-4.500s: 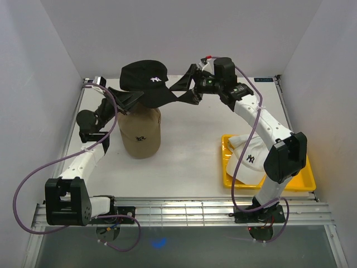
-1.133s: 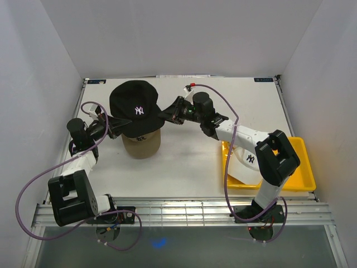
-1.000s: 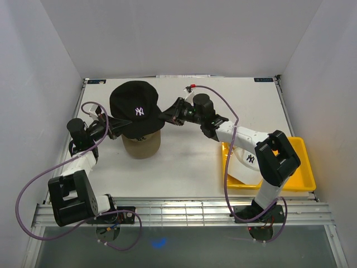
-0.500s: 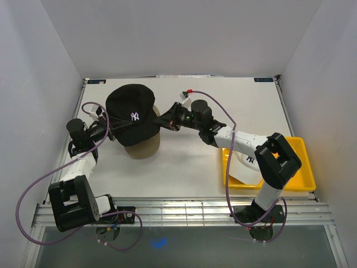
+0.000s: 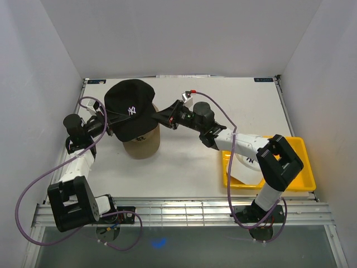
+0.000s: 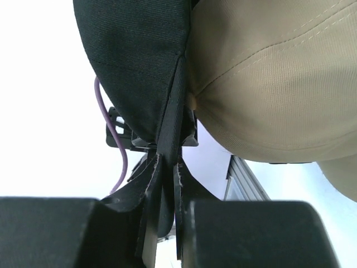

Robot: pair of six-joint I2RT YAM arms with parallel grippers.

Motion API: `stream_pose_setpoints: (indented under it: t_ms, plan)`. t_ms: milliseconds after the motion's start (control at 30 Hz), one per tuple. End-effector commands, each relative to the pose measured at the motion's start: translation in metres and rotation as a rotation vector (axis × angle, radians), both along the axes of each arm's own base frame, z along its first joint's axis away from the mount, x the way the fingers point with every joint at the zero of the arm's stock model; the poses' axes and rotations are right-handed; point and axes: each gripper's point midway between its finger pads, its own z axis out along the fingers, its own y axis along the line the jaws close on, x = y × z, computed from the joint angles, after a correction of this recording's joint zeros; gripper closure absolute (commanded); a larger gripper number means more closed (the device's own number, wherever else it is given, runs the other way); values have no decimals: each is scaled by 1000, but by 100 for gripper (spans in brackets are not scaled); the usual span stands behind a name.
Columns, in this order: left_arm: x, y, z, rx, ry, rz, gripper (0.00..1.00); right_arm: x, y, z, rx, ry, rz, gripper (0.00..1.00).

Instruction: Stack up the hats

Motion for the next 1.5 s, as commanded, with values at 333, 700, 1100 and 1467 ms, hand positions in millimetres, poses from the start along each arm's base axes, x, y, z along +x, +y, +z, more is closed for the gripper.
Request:
stream_pose_setpoints:
  t_ms: [333, 700, 1100, 1467]
  plan:
    - [-19, -10, 23, 31, -113, -37, 35, -7, -5, 13, 164, 46, -17, 92]
    - [-30, -13, 8, 29, -96, -38, 35, 12, -20, 20, 261, 88, -95, 92]
    - [-33, -17, 17, 37, -134, -46, 32, 30, -29, 29, 377, 135, -144, 92]
    - [-30, -18, 31, 19, -183, -56, 27, 48, -38, 37, 434, 156, -203, 92]
